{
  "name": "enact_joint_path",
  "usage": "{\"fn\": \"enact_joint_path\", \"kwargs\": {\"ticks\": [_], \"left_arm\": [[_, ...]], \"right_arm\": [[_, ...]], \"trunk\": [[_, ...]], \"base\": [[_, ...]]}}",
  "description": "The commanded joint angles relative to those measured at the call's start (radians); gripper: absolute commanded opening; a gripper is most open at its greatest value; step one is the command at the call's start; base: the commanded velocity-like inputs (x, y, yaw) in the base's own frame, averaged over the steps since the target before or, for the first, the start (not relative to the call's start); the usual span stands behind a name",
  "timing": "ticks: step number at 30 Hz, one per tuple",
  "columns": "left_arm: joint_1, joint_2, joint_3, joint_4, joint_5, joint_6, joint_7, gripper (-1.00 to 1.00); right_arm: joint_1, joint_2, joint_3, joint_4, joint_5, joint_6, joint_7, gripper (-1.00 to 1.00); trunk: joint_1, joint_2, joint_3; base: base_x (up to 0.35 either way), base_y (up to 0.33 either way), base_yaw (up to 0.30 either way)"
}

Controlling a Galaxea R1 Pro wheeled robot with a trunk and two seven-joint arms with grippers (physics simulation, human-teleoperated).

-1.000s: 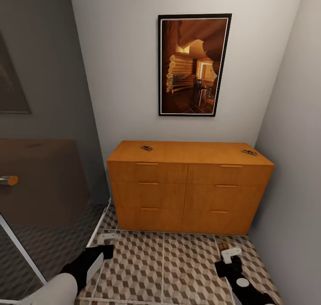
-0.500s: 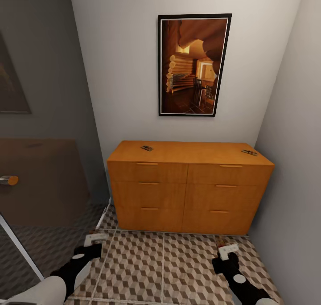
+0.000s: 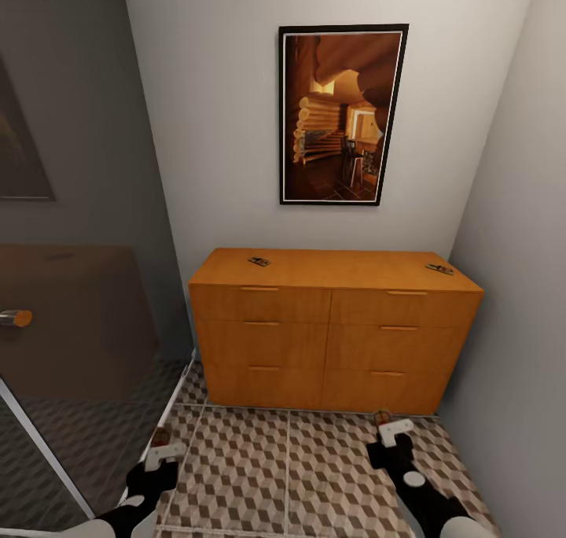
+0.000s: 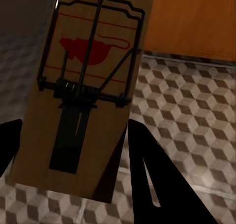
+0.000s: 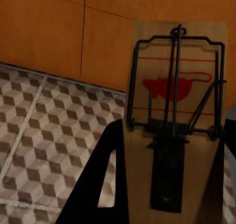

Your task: Take the four mousetraps from the cabinet in the bathroom and place them on the bathroom floor. Make sure all four end up on the same floor surface, and ensure that at least two of them are either under or directly next to the same bathroom sink.

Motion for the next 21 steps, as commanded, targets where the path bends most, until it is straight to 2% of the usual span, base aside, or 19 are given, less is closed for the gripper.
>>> {"fn": "enact_joint_path", "kwargs": {"ticks": [1, 7, 10, 13, 15, 19, 21], "left_arm": [[0.001, -0.002, -0.008, 0.004, 0.004, -0.011, 0.004, -1.0], [0.006, -0.013, -0.008, 0.006, 0.004, -0.02, 0.004, -1.0], [0.012, -0.015, -0.008, 0.006, 0.004, -0.026, 0.004, -1.0], [0.014, -0.016, -0.008, 0.005, 0.005, -0.03, 0.006, -1.0], [0.015, -0.018, -0.007, 0.005, 0.005, -0.03, 0.007, -1.0], [0.015, -0.037, -0.007, 0.005, 0.005, -0.029, 0.009, -1.0], [0.015, -0.042, -0.007, 0.005, 0.005, -0.029, 0.009, -1.0]], "right_arm": [[0.001, 0.0, -0.007, 0.002, 0.011, -0.01, -0.001, -1.0], [0.004, 0.0, -0.008, 0.003, 0.01, -0.014, -0.004, -1.0], [0.003, 0.002, -0.012, 0.003, 0.009, 0.023, -0.005, -1.0], [-0.001, 0.004, -0.016, 0.003, 0.007, 0.147, 0.0, -1.0], [-0.005, 0.005, -0.028, 0.002, -0.003, 0.26, 0.005, -1.0], [-0.007, 0.005, -0.056, 0.0, -0.04, 0.323, 0.012, -1.0], [-0.008, 0.005, -0.061, -0.001, -0.047, 0.311, 0.013, -1.0]], "trunk": [[0.0, -0.001, -0.001], [0.0, -0.001, -0.001], [0.0, -0.001, -0.001], [0.0, -0.001, -0.001], [0.0, -0.001, -0.001], [0.0, -0.001, -0.001], [0.0, -0.001, -0.001]], "base": [[0.0, 0.0, 0.0], [0.0, 0.0, 0.0], [0.0, 0.0, 0.0], [0.0, 0.0, 0.0], [0.0, 0.0, 0.0], [0.0, 0.0, 0.0], [0.0, 0.0, 0.0]]}}
